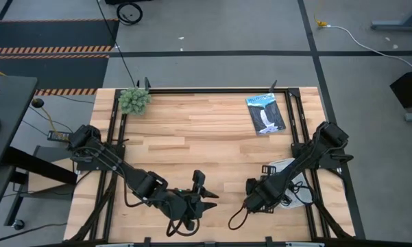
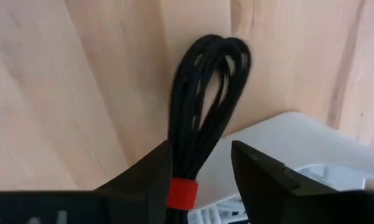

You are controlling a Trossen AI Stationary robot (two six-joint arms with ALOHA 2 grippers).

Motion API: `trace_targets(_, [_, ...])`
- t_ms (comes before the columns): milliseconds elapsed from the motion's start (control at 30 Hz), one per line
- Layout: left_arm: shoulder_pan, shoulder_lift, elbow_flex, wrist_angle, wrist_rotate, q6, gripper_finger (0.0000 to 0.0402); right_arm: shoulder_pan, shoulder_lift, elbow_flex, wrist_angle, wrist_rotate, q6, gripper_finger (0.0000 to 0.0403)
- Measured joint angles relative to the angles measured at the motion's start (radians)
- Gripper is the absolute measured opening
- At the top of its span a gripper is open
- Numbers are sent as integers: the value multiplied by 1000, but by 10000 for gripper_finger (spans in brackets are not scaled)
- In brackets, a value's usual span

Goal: Pick and place USB-C Cables
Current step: Put the black charger cable into the white container

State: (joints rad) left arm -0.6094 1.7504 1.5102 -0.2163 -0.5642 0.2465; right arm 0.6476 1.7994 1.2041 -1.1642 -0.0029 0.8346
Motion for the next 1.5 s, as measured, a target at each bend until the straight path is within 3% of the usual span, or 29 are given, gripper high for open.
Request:
trace_targets(533, [0,0,-1,0,0,-1,130,-1,0,-90,80,-29,-5,170])
trace_targets(700, [0,1,-1,1,0,0,130,-2,0,-85,82,-25,-32,133])
trace_targets(900, [0,1,-1,1,1,0,130,-3,0,-82,71,-32,-34,56])
trace_targets(1167, [0,1,-1,1,1,0,130,-3,-1,71,-175,13,-12,48])
trace_targets(1333, [0,1,-1,1,1,0,130,0,-2,186,-402,99,139,54])
trace_targets(1500, [-1,1,-1,0,1,0,130,1,-36,157,-406,80,309,53])
